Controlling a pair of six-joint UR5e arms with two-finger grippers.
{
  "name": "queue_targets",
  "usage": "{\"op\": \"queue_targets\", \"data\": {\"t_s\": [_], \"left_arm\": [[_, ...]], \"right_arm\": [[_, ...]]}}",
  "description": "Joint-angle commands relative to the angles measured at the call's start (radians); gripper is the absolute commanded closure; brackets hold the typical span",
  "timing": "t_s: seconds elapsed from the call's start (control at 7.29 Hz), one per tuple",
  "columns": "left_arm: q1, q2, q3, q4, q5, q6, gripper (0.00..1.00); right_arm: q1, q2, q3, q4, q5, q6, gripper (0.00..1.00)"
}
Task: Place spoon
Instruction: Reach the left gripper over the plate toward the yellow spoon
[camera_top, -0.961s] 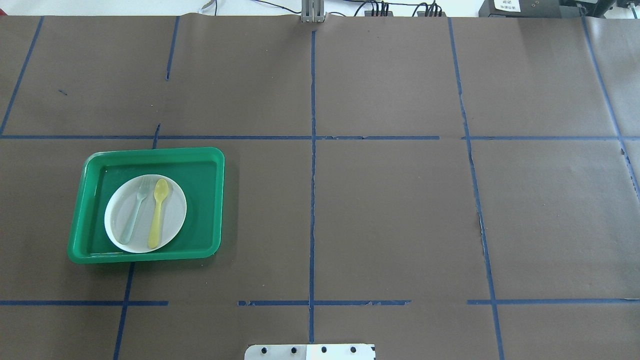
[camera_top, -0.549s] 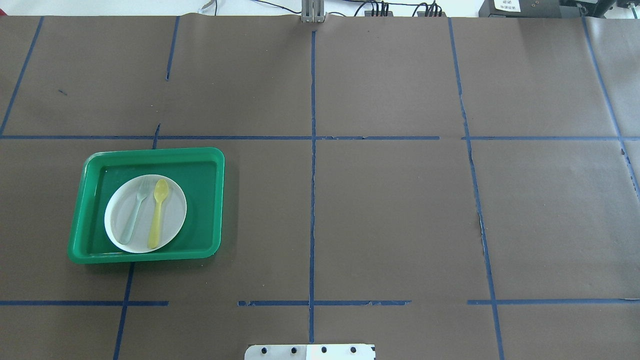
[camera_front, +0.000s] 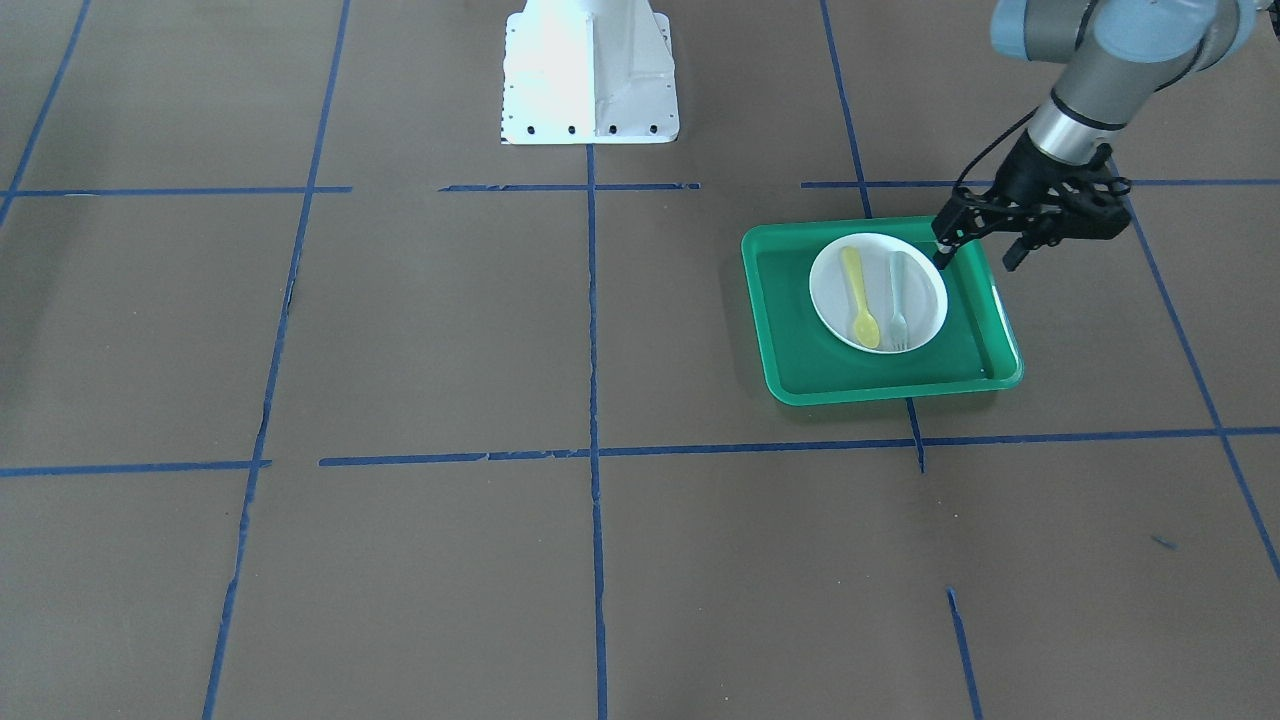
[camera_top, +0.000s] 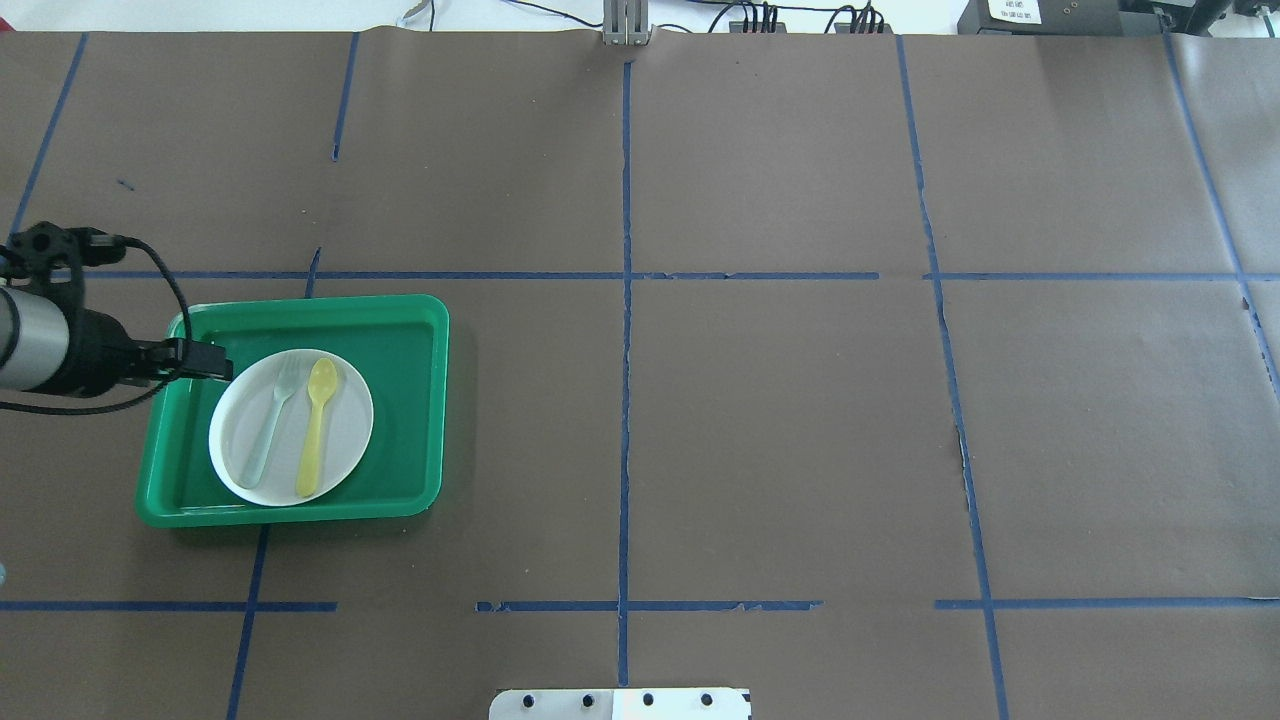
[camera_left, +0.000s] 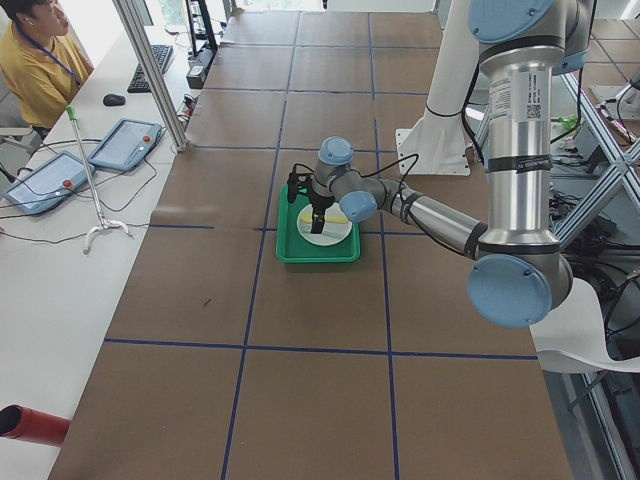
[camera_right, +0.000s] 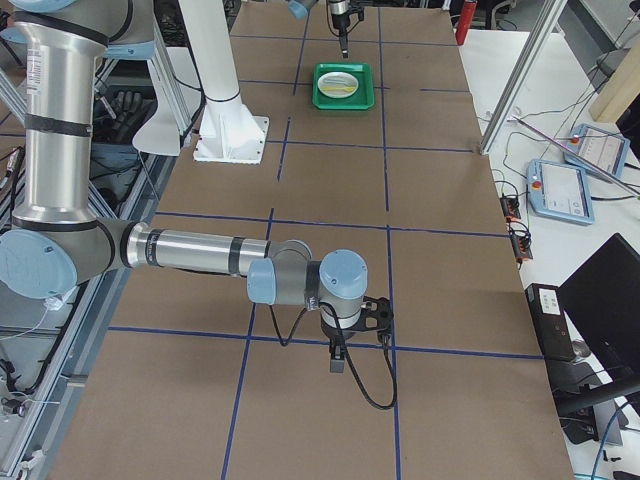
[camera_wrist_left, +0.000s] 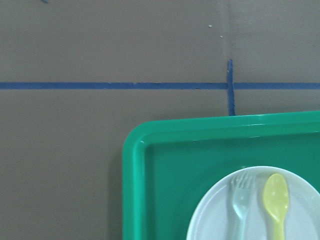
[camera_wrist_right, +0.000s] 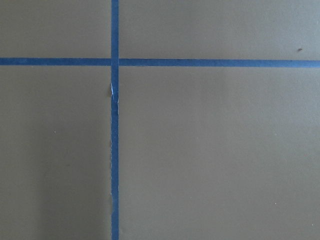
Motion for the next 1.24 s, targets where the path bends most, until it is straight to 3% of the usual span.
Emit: {"op": "queue_targets", "data": {"t_s": [0.0,0.14,0.41,1.1], "left_arm": [[0.121,-0.091,0.024,0.106,0.058,-0.072,0.12],[0.127,-0.175,0.067,0.178,0.057,-0.072,0.14],[0.131,-0.194,0.109,0.178,0.049,-0.057,0.39],[0.152,-0.194,0.175,0.115,0.048,-0.054,0.38]], "right_arm": [[0.0,0.0,0.0,0.0,0.0,0.0,0.0],[0.0,0.0,0.0,0.0,0.0,0.0,0.0],[0.0,0.0,0.0,0.0,0.0,0.0,0.0],[0.0,0.0,0.0,0.0,0.0,0.0,0.0]]}}
